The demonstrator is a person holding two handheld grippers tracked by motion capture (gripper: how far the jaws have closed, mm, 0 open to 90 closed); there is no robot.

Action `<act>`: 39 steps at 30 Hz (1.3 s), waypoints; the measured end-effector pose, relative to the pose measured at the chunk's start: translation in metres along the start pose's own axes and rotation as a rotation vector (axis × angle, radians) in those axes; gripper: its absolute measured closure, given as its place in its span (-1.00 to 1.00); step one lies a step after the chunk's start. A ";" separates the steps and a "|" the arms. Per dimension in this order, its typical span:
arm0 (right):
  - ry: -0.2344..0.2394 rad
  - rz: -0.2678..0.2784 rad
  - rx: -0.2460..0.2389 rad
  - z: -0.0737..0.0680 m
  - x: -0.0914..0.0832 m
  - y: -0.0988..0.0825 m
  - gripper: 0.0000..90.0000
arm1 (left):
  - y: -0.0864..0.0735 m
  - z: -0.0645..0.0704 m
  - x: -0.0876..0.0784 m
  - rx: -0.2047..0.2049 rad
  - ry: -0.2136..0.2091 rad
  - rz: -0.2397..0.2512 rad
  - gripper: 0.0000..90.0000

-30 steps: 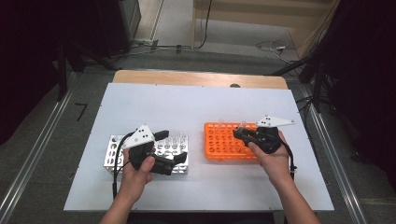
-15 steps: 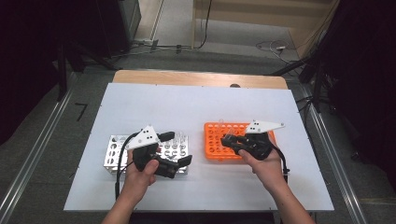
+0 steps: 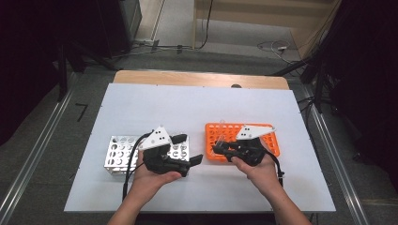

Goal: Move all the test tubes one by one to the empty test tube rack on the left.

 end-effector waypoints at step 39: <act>0.107 -0.036 -0.099 -0.045 0.005 0.008 0.62 | 0.005 0.015 0.022 0.077 -0.050 -0.046 0.68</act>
Point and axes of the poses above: each handheld gripper's, and its own axes: x roughly forward along the jaws, y roughly out of its top, z roughly to its right, the point moved 2 cm from there along x, roughly forward along the jaws, and after that the axes turned 10 degrees about -y, right-handed, at the moved point
